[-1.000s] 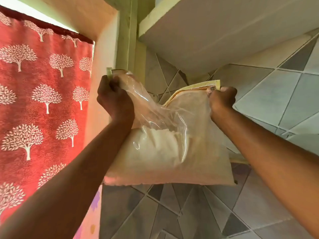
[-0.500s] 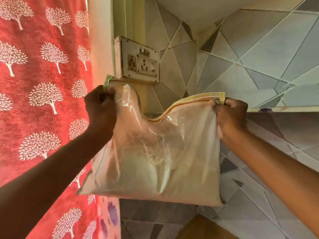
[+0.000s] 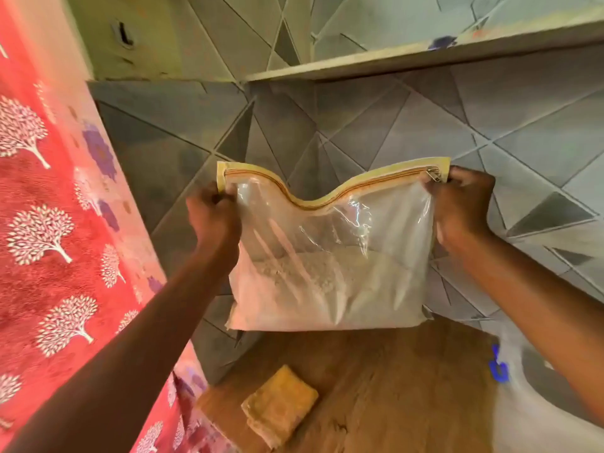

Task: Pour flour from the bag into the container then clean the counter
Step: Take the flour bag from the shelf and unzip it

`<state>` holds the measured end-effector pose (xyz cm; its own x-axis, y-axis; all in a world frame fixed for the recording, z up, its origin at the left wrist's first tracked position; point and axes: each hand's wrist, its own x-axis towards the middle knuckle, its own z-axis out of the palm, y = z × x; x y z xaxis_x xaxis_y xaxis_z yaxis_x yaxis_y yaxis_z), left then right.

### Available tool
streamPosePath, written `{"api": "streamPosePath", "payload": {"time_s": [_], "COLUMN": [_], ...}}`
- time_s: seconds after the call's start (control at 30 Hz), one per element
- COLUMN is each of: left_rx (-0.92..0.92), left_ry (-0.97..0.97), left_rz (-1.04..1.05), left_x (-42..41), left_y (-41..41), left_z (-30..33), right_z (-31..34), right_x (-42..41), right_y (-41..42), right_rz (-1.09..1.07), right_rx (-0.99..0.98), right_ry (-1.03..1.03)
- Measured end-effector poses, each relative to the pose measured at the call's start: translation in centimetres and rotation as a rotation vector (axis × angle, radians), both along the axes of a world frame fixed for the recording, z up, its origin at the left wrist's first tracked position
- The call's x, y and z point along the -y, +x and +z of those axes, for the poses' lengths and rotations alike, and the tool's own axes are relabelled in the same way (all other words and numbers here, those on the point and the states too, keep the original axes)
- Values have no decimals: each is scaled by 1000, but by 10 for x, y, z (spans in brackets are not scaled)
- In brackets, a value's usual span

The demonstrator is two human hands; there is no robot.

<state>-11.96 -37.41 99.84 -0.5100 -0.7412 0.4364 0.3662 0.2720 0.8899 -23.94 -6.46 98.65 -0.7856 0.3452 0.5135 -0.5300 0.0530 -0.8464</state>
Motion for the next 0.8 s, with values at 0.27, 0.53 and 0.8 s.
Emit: {"api": "streamPosePath", "payload": {"time_s": [0.27, 0.53, 0.8], "left_rx": [269, 398, 503], "left_ry": [46, -99, -313], "left_rz": [-79, -274, -404], "left_x": [-45, -100, -150], "left_y": [-78, -91, -40], "left_z": [-82, -175, -221], "right_z": [-72, -142, -194], "right_x": [-63, -105, -115], "right_y": [-36, -96, -142], "right_rz": [-137, -320, -254], "right_rx": [173, 443, 596], "right_ry": [60, 186, 377]}}
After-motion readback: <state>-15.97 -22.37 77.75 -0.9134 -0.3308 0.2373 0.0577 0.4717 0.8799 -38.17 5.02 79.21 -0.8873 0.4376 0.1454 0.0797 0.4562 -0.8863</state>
